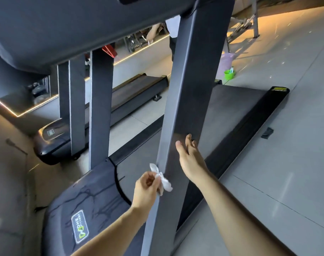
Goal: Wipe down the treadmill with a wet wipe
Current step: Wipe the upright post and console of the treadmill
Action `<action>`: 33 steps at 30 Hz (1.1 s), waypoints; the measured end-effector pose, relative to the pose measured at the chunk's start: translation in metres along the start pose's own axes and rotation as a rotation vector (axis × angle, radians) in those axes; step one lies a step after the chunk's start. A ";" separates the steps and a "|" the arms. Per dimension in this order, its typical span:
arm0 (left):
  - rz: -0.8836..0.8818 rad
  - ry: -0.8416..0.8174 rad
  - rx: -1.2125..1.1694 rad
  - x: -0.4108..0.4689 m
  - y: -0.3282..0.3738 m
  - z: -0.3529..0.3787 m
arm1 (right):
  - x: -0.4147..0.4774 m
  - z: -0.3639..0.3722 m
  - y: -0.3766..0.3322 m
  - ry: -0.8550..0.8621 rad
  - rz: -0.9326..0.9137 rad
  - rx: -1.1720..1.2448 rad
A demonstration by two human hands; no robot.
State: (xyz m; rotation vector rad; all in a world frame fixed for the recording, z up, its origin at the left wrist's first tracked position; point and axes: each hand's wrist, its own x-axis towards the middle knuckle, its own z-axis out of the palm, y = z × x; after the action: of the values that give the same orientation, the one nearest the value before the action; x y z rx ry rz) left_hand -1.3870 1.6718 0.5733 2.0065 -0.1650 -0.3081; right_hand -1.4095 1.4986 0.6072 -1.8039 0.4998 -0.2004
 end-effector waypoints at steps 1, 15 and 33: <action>-0.056 -0.007 0.001 -0.002 -0.006 -0.002 | 0.000 -0.002 0.001 -0.008 -0.005 0.018; 0.044 -0.040 -0.141 0.028 0.070 0.007 | -0.003 -0.026 -0.023 -0.118 0.209 0.157; -0.245 0.070 -0.117 0.025 0.073 0.000 | 0.052 -0.077 -0.086 0.297 0.127 0.254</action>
State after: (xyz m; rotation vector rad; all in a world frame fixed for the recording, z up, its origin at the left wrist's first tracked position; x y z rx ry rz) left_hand -1.3616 1.6329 0.6354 1.9189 0.1412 -0.3932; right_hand -1.3730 1.4269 0.7053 -1.4959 0.7612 -0.4280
